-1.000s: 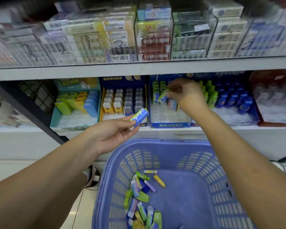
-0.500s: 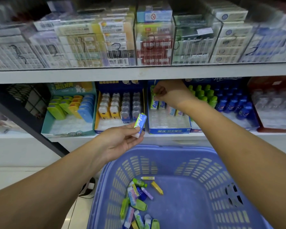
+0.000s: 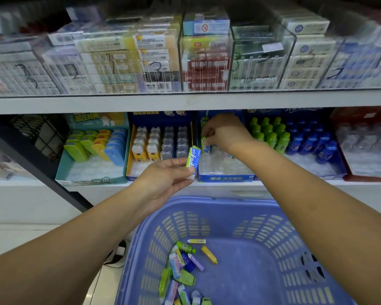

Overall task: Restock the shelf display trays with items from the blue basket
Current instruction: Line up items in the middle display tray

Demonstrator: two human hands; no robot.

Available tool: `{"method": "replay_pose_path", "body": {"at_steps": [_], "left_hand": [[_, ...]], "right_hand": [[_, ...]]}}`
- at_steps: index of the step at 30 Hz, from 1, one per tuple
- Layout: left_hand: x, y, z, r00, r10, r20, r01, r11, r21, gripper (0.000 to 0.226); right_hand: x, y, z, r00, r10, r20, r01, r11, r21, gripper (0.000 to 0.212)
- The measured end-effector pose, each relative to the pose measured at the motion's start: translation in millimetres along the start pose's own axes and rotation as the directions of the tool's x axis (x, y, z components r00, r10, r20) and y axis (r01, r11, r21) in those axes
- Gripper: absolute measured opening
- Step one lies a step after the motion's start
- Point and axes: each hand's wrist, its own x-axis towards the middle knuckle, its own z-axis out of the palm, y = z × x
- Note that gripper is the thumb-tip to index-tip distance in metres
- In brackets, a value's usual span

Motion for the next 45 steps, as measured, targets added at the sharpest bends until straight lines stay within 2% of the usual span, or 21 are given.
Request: {"method": "replay_pose_path", "body": {"at_steps": [2,4,5,6,8,9,11,13,15,16,17,19,20,22,25,32,37,42,45], "left_hand": [[0.2,1.1,3.8,1.0,0.018,0.002,-0.018,0.999,0.036,0.015],[1.0,2.6,8.7,0.999,0.049,0.003,-0.049,0.997,0.064,0.015],[1.9,3.3,11.4,0.998,0.069,0.004,-0.07,0.994,0.08,0.016],[2.8,4.2,14.4,0.996,0.093,-0.001,-0.093,0.991,0.095,0.018],[5.1,6.0,19.3,0.989,0.144,-0.025,-0.14,0.984,0.114,0.02],[6.1,6.8,21.4,0.985,0.169,-0.032,-0.164,0.979,0.12,0.019],[8.1,8.3,25.5,0.978,0.208,-0.034,-0.202,0.971,0.129,0.017],[10.3,9.0,30.4,0.97,0.241,-0.027,-0.235,0.961,0.148,0.023],[13.1,7.2,34.8,0.948,0.317,-0.01,-0.299,0.903,0.31,0.03],[13.6,5.4,36.0,0.927,0.373,0.023,-0.338,0.81,0.479,0.034],[12.9,2.2,36.5,0.906,0.414,0.091,-0.37,0.666,0.648,0.037],[9.4,-8.2,36.2,0.88,0.391,0.27,-0.405,0.32,0.856,0.045],[7.9,-14.0,35.1,0.872,0.35,0.342,-0.418,0.167,0.893,0.049],[6.4,-23.4,31.4,0.861,0.259,0.437,-0.439,-0.052,0.897,0.056],[6.5,-27.4,26.3,0.848,0.19,0.495,-0.457,-0.211,0.864,0.06],[8.3,-27.6,28.5,0.844,0.198,0.499,-0.454,-0.233,0.86,0.061],[6.8,-26.8,27.9,0.838,0.193,0.51,-0.467,-0.227,0.854,0.06],[8.1,-27.3,27.7,0.84,0.186,0.51,-0.467,-0.231,0.853,0.06],[8.5,-25.7,28.5,0.849,0.179,0.497,-0.455,-0.228,0.861,0.059]], "right_hand": [[-0.8,-1.3,-0.9,1.0,0.003,0.029,-0.002,0.999,-0.049,0.023],[-6.3,-0.3,-0.4,0.999,-0.009,-0.043,0.007,0.999,-0.043,0.026],[-11.4,0.2,0.5,0.993,-0.004,-0.121,0.009,0.999,0.037,0.026],[-18.3,0.2,0.2,0.983,0.038,-0.179,0.0,0.979,0.203,0.025],[-34.7,-0.6,-2.9,0.983,0.109,-0.15,0.004,0.796,0.605,0.022],[-42.4,-0.6,-5.2,0.991,0.098,-0.09,-0.002,0.689,0.725,0.019],[-54.8,-0.9,-9.0,0.999,0.04,-0.001,-0.023,0.583,0.812,0.005],[-60.0,1.2,-13.0,0.999,0.044,-0.02,-0.007,0.532,0.847,0.011],[-57.0,8.8,-15.9,0.984,0.132,-0.121,0.024,0.573,0.819,0.015],[-53.6,14.0,-17.2,0.967,0.18,-0.181,0.026,0.637,0.771,0.016],[-49.5,19.5,-17.5,0.949,0.215,-0.23,0.016,0.697,0.717,0.017],[-41.5,27.2,-14.5,0.934,0.222,-0.28,-0.002,0.786,0.618,0.019],[-38.3,28.7,-10.6,0.937,0.197,-0.288,-0.001,0.826,0.564,0.02],[-33.7,30.0,-1.5,0.945,0.139,-0.297,0.017,0.884,0.466,0.022],[-30.2,32.7,6.4,0.946,0.094,-0.31,0.04,0.915,0.401,0.021],[-23.8,35.3,6.3,0.946,0.039,-0.321,0.066,0.949,0.31,0.02],[-25.7,38.3,5.9,0.95,0.059,-0.306,0.039,0.951,0.306,0.019],[-25.2,35.9,7.6,0.964,-0.032,-0.263,0.04,0.999,0.028,0.017],[-21.3,28.6,1.3,0.983,-0.027,-0.182,0.005,0.993,-0.12,0.02]]}}
